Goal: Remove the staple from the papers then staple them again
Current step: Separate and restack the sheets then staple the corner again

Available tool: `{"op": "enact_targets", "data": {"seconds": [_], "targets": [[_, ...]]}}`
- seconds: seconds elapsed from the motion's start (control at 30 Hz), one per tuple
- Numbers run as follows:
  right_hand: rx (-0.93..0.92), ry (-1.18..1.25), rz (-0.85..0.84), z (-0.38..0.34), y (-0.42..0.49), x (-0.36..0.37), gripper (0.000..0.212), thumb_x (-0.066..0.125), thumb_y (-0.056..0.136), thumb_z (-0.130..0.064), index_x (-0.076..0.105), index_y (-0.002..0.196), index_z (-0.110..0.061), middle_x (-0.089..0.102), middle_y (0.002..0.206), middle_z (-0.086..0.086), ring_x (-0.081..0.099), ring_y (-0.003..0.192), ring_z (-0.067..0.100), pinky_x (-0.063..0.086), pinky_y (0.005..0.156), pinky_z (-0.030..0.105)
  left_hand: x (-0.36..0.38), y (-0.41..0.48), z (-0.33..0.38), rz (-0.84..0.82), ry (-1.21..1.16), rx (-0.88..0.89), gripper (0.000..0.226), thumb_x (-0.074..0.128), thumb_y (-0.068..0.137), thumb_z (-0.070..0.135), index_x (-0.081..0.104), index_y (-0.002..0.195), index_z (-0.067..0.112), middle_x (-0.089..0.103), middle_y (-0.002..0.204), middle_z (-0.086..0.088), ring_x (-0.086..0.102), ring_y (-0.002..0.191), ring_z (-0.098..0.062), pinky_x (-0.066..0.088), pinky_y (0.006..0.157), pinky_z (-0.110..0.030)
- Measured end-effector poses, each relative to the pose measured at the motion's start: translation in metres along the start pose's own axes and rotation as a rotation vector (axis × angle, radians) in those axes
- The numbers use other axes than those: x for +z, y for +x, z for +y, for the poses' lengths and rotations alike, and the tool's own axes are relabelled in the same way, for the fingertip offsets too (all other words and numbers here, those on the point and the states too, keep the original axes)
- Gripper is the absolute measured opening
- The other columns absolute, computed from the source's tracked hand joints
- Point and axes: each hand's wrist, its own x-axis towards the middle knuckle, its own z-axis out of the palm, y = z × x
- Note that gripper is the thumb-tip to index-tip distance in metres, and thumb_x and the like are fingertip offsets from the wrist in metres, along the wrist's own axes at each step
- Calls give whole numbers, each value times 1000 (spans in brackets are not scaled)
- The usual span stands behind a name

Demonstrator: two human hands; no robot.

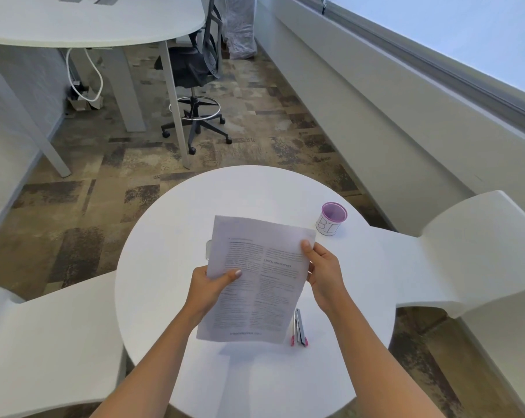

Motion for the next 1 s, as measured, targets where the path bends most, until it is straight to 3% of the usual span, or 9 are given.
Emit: {"op": "enact_targets", "data": {"seconds": [0.13, 0.27, 0.43, 0.53, 0.67, 0.77, 0.9, 1.0], "targets": [[-68, -25, 31, -9, 1, -2, 20, 65, 87, -27, 71, 99, -12, 70, 92, 5, 66, 81, 17, 56, 69, 32, 0, 2, 7, -13, 37, 16, 35, 84, 70, 33, 75, 99, 16, 78, 92, 2, 75, 81, -19, 59, 63, -26], [-154, -123, 44, -19, 0, -5, 15, 69, 86, -15, 70, 100, -12, 75, 89, 0, 69, 79, 14, 58, 75, 37, -2, 1, 8, 0, 52, 32, 35, 84, 67, 37, 75, 95, 19, 78, 89, 5, 75, 78, -17, 57, 59, -21], [-212, -250, 34, -20, -1, -8, 9, 70, 84, -9, 72, 91, -15, 75, 83, -9, 67, 75, 6, 58, 76, 30, -3, 0, 0, 26, 46, 28, 35, 84, 64, 38, 76, 92, 17, 78, 88, 3, 75, 76, -17, 56, 58, -20], [-244, -294, 28, -15, -3, -10, 12, 72, 83, -10, 74, 87, -22, 75, 84, -4, 67, 76, 6, 54, 71, 19, -1, 0, -8, 53, 49, 4, 39, 84, 62, 42, 75, 91, 18, 78, 88, 4, 74, 76, -18, 57, 58, -22], [-196, -378, 31, 3, -4, -15, 14, 72, 83, -11, 74, 83, -25, 75, 83, -4, 67, 78, 8, 51, 71, 17, 2, 0, -28, 83, 131, -90, 50, 89, 59, 44, 73, 94, 13, 76, 92, -6, 72, 86, -27, 60, 76, -46], [-125, -407, 43, 17, -7, -18, 12, 72, 84, -11, 75, 85, -22, 76, 84, -3, 69, 81, 9, 52, 77, 21, 5, -2, -40, 127, 151, -120, 50, 80, 60, 45, 72, 94, 10, 75, 94, -11, 70, 90, -33, 56, 84, -54], [-136, -430, 111, 21, -7, -16, 14, 69, 87, -13, 72, 97, -22, 74, 97, -5, 68, 85, 7, 52, 79, 23, 9, 0, -39, 213, 196, -98, 40, 75, 61, 51, 69, 77, 14, 72, 82, -9, 67, 80, -34, 53, 70, -48], [-169, -455, 309, 22, -11, -10, 31, 67, 87, -16, 57, 114, -28, 61, 114, -16, 63, 96, 5, 45, 72, 11, 11, 3, -36, 266, 239, -10, 44, 75, 66, 54, 56, 58, 14, 61, 60, -1, 54, 58, -24, 37, 55, -34]]}}
